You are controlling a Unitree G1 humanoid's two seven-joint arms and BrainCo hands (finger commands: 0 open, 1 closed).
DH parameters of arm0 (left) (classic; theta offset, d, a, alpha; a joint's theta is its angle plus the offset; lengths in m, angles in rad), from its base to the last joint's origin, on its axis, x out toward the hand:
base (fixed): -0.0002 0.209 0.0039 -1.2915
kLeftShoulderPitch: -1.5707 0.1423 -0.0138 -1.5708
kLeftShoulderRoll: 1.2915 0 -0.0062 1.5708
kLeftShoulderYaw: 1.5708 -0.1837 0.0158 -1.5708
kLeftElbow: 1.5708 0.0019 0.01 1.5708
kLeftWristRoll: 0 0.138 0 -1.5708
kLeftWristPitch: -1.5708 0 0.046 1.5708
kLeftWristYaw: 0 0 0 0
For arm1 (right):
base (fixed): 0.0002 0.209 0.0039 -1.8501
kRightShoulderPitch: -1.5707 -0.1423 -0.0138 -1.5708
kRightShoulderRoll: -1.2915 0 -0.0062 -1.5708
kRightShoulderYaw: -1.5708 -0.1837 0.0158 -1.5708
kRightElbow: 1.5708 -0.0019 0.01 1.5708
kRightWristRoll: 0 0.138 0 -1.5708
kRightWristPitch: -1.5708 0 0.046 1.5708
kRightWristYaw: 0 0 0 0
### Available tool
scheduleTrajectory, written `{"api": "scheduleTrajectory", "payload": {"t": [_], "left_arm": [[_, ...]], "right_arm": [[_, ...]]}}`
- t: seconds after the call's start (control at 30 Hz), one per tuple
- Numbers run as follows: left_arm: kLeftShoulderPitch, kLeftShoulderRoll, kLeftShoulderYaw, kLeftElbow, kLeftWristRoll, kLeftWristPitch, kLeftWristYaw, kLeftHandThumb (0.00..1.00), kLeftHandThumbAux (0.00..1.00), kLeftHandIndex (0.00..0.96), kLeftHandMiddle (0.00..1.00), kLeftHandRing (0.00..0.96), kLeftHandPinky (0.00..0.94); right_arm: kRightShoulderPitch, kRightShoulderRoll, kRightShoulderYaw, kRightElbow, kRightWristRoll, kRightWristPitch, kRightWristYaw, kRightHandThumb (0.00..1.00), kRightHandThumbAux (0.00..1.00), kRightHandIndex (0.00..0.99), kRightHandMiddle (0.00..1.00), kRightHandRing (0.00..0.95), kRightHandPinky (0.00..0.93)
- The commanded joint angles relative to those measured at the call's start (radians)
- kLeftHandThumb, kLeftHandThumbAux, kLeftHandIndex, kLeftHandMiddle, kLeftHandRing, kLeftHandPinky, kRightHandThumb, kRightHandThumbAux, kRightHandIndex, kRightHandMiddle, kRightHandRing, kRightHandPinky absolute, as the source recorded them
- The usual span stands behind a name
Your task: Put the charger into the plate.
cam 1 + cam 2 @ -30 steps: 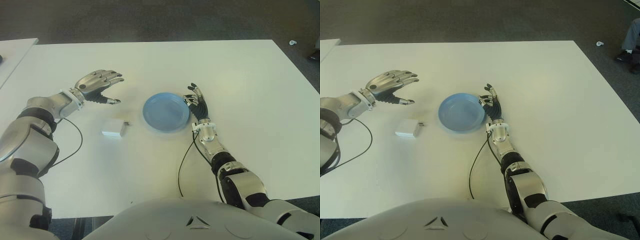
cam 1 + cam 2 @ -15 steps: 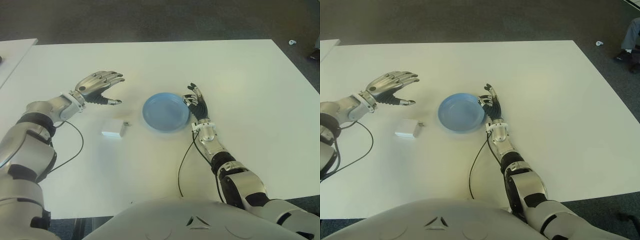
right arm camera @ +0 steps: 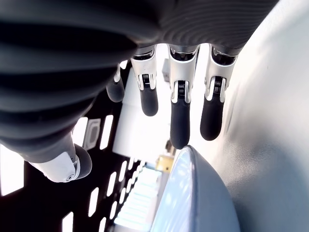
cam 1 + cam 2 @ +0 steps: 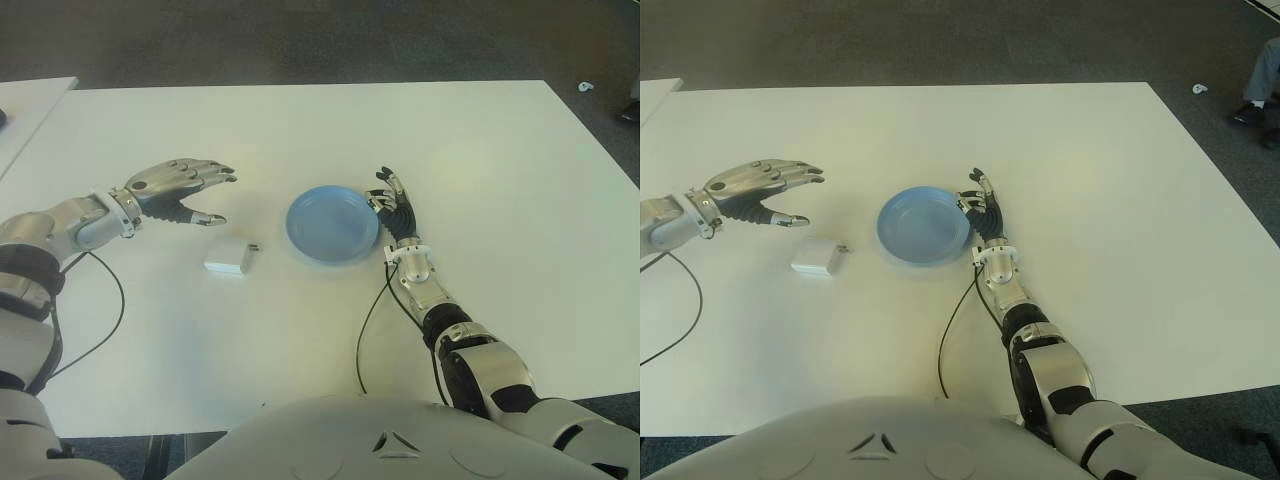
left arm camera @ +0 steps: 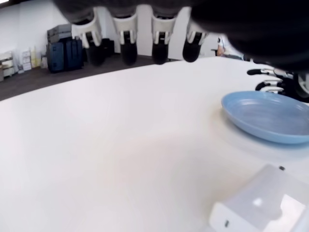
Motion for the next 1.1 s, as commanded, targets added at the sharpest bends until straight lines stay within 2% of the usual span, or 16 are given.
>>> {"api": "scheduleTrajectory", "payload": {"t": [0.03,0.47,0.7,1.1], "left_arm": [[0.061,0.012,0.038,-0.072,-0.023,0.0,-0.059,0.39,0.093,0.0,0.0,0.0,0.0],[0.175,0.062,0.123,-0.206,-0.042,0.012,-0.189,0.39,0.088,0.0,0.0,0.0,0.0],[0.225,0.081,0.159,-0.257,-0.008,0.018,-0.183,0.387,0.094,0.0,0.0,0.0,0.0],[0.326,0.094,0.216,-0.322,-0.019,0.031,-0.184,0.362,0.117,0.0,0.0,0.0,0.0]], "right_arm": [[0.123,-0.001,-0.002,0.108,0.001,0.077,0.01,0.0,0.552,0.0,0.171,0.316,0.345],[0.116,0.002,-0.005,0.106,0.004,0.088,0.015,0.0,0.546,0.0,0.165,0.311,0.339],[0.115,0.004,-0.007,0.104,0.004,0.088,0.012,0.0,0.548,0.0,0.166,0.313,0.346],[0.112,0.008,-0.01,0.103,0.006,0.088,0.012,0.0,0.552,0.0,0.153,0.299,0.327]]}}
